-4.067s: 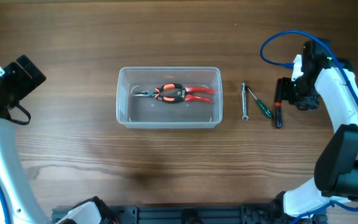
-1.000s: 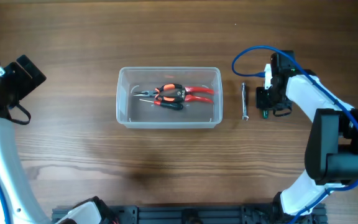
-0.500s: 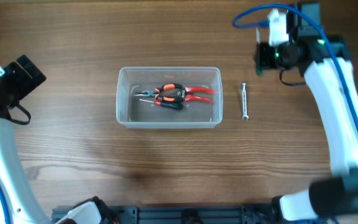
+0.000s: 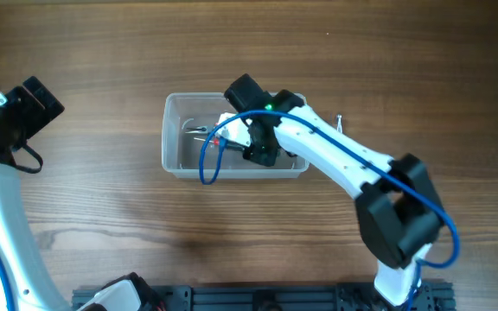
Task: Pack container
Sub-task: 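Grasp the green-handled screwdriver and place it in the container, then grasp the silver wrench with the right gripper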
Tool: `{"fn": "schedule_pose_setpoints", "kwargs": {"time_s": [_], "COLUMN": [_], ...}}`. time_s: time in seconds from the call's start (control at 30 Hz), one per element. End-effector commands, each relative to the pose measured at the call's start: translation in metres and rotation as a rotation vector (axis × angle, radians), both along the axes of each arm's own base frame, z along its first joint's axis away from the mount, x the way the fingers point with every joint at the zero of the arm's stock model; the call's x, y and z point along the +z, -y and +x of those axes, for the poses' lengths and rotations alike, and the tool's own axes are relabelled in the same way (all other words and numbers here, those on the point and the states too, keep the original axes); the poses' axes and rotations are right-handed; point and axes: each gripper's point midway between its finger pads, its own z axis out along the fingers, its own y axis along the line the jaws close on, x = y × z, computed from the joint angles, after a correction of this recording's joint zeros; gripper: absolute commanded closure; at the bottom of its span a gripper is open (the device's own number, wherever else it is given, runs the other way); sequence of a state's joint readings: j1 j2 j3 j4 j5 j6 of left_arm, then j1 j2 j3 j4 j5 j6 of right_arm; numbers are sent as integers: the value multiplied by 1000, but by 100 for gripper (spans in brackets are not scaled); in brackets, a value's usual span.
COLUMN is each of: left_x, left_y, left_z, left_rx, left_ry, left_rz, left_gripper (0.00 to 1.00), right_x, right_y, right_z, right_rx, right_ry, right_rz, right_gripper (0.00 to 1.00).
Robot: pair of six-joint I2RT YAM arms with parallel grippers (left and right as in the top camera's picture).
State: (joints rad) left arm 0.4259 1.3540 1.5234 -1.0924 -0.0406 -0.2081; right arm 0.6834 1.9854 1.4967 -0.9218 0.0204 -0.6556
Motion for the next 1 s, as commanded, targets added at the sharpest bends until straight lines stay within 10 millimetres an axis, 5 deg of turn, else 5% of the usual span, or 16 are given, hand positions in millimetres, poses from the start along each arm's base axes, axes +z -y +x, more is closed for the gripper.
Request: {"fn": "schedule_pose_setpoints", "kwargs": {"time_s": [0.0, 0.07, 0.1, 0.23, 0.3, 0.37, 0.47, 0.5, 0.57, 0.63, 0.7, 0.77, 0.8, 0.97], "left_x": [1, 1, 1, 1, 1, 1, 1, 1, 1, 1, 1, 1, 1, 1], "left_y": [-3, -3, -3, -3, -3, -3, -3, -3, -3, -3, -3, -3, -3, -3], "left_z": [0, 0, 0, 0, 0, 0, 0, 0, 0, 0, 0, 0, 0, 0], "left_rx": [16, 16, 16, 16, 16, 16, 16, 16, 16, 16, 16, 16, 16, 16], "left_ry": [4, 4, 4, 4, 4, 4, 4, 4, 4, 4, 4, 4, 4, 4], "left_rz": [1, 1, 1, 1, 1, 1, 1, 1, 1, 1, 1, 1, 1, 1], "left_gripper": [0, 0, 0, 0, 0, 0, 0, 0, 0, 0, 0, 0, 0, 0], "right_x": [-31, -38, -37, 8, 69, 153, 235, 244, 234, 190, 131, 82, 41, -2], "right_y": [3, 11, 15, 28, 19, 23, 78, 98, 142, 192, 218, 221, 219, 217], "right_z": [-5, 2, 6, 38, 52, 71, 87, 88, 91, 88, 76, 64, 56, 64], "right_rx": [131, 121, 104, -189, -260, -444, -846, -931, -1095, -1321, -1443, -1468, -1475, -1468], "right_ry": [-58, -39, -14, 163, 274, 437, 509, 463, 345, 228, 108, 14, -56, -78], "right_rz": [-67, -115, -138, -168, -43, 185, 508, 584, 636, 556, 426, 328, 260, 239], "right_gripper": [96, 96, 71, 37, 34, 34, 33, 33, 34, 35, 36, 39, 43, 55]}}
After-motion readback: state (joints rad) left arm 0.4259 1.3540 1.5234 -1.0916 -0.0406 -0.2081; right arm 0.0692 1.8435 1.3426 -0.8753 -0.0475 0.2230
